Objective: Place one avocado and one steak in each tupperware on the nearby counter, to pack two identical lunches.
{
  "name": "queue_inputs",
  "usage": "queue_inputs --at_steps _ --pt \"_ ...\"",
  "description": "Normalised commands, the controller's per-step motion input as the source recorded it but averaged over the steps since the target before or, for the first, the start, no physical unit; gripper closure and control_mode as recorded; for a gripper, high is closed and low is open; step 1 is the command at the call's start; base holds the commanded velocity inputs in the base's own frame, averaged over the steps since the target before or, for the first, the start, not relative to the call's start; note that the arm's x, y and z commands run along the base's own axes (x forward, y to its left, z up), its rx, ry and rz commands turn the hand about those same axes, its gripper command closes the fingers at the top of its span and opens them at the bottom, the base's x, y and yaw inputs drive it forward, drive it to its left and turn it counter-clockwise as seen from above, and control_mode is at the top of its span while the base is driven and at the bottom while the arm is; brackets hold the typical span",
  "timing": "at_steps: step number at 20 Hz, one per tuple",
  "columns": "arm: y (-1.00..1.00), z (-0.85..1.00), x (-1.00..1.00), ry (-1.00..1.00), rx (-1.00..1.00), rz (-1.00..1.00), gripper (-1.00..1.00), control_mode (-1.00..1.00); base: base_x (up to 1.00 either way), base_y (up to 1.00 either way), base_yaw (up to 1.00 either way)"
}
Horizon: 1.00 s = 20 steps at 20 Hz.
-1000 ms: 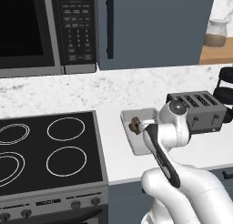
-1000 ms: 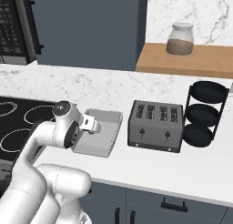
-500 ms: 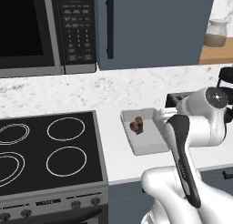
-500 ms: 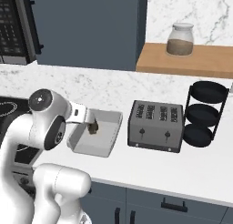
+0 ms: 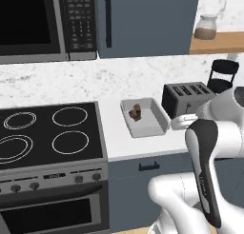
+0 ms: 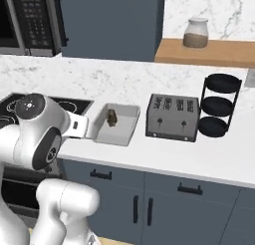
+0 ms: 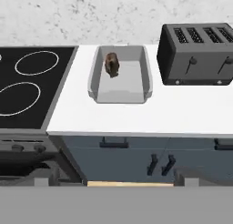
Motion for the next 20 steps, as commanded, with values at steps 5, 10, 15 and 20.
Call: queue_inputs --at_steps 5,10,15,20 --pt "0.0 0.0 0.0 0.0 0.0 0.0 -1.0 1.0 -0.7 -0.59 -0.07" --pt "0.0 0.0 0.0 0.0 0.0 0.0 -1.0 1.0 -0.18 -1.0 -0.01" --pt "0.0 0.0 0.0 0.0 0.0 0.0 -1.0 1.0 -0.31 -1.0 0.0" --pt "0.0 0.0 0.0 0.0 0.0 0.0 -1.0 1.0 -0.57 -1.0 -0.02"
